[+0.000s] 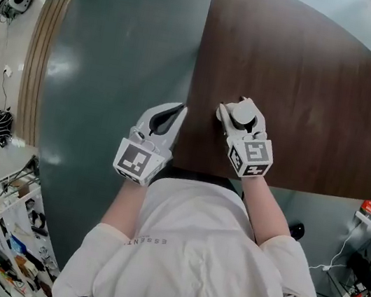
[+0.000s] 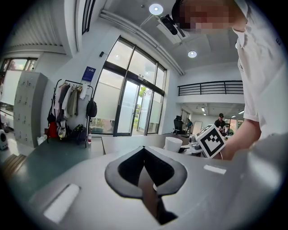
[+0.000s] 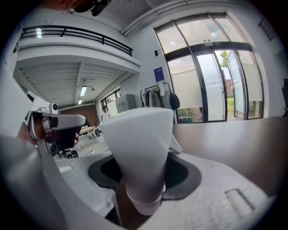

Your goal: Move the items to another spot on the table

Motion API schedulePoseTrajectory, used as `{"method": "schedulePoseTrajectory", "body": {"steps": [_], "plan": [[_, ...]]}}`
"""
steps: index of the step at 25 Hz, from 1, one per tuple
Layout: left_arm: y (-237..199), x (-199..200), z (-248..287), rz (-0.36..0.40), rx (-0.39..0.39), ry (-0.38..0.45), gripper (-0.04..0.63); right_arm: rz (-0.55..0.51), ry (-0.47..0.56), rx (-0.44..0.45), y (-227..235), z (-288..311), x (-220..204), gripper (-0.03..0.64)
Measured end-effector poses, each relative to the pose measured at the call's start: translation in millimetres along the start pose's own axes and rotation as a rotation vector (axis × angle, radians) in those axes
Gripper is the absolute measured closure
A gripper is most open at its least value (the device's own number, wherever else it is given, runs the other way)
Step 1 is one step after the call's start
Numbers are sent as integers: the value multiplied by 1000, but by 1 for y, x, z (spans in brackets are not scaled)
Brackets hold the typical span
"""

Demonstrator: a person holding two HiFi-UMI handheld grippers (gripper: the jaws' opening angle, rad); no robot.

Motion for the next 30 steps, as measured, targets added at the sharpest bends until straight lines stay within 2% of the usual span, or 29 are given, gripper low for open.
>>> {"method": "schedulePoseTrajectory", "body": {"steps": [5, 10, 15, 23, 30], "plan": [[-1, 7, -3, 15, -17, 36, 578, -21, -6, -41, -3, -11, 8, 397], [-3, 24, -1, 7, -50, 83, 578, -74, 51, -121, -6, -35, 41, 399], [17, 31, 9, 10, -121, 85, 577, -102, 86, -196, -7, -68, 52, 399], [116, 40, 27, 68, -289, 91, 577, -59, 151, -318, 10, -162, 35, 399], [236, 33, 29, 86, -378, 97, 578, -36, 184, -412, 37, -285, 6, 399]]}}
Point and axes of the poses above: the fingertips, and each gripper's own axes: z forward along the fingers, y to its right, x out of its top, the point moved 6 cm from there along -z, backward along the fingers, and after that the axes turned 14 degrees about x, right-handed, at the moved point
